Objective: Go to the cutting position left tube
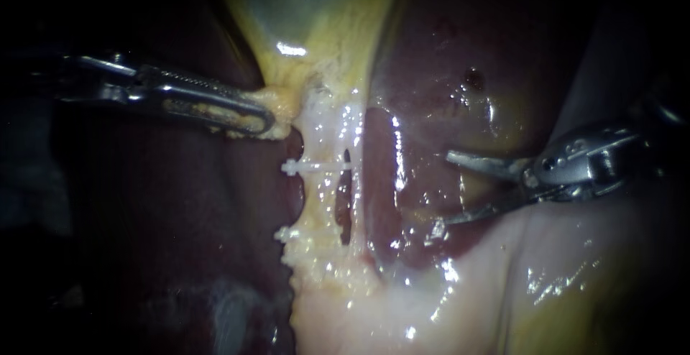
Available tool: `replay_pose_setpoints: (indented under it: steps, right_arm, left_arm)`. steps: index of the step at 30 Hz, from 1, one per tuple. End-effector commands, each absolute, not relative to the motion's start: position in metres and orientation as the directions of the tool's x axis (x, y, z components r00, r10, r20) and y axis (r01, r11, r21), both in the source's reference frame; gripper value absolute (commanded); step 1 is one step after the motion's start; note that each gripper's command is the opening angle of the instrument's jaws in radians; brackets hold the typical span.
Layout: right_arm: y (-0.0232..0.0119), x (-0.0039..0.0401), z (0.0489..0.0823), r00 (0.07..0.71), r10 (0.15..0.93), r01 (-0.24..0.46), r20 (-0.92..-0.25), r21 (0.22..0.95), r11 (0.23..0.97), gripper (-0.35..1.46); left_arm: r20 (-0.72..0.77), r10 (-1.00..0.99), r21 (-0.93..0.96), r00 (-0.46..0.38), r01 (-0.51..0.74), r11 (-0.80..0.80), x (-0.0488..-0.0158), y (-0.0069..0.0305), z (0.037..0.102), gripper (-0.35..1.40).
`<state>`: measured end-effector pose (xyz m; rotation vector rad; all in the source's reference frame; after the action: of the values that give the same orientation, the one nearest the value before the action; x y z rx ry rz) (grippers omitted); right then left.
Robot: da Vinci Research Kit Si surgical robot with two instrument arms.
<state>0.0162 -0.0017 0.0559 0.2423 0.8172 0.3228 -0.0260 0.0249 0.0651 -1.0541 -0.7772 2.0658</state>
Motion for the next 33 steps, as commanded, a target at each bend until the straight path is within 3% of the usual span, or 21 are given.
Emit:
replay_pose_setpoints:
  steps: [1,16,24,33]
  right_arm:
    - [-0.0017,0.0162,0.0559,0.640,0.372,-0.188,-0.672,0.333,0.924,1.44]
    - [-0.0017,0.0163,0.0560,0.639,0.373,-0.184,-0.673,0.337,0.923,1.44]
    - [-0.0019,0.0174,0.0558,0.633,0.376,-0.151,-0.677,0.368,0.917,1.44]
    - [-0.0033,0.0221,0.0563,0.615,0.367,-0.057,-0.698,0.425,0.903,1.44]
  left_arm:
    - [-0.439,0.784,-0.751,-0.439,-0.298,-0.589,-0.0259,0.0249,0.0650,-0.35]
    - [-0.439,0.801,-0.748,-0.407,-0.329,-0.577,-0.0195,0.0279,0.0587,-0.35]
    - [-0.440,0.803,-0.746,-0.402,-0.334,-0.576,-0.0195,0.0278,0.0586,-0.35]
    - [-0.436,0.807,-0.746,-0.398,-0.341,-0.572,-0.0198,0.0276,0.0586,-0.35]
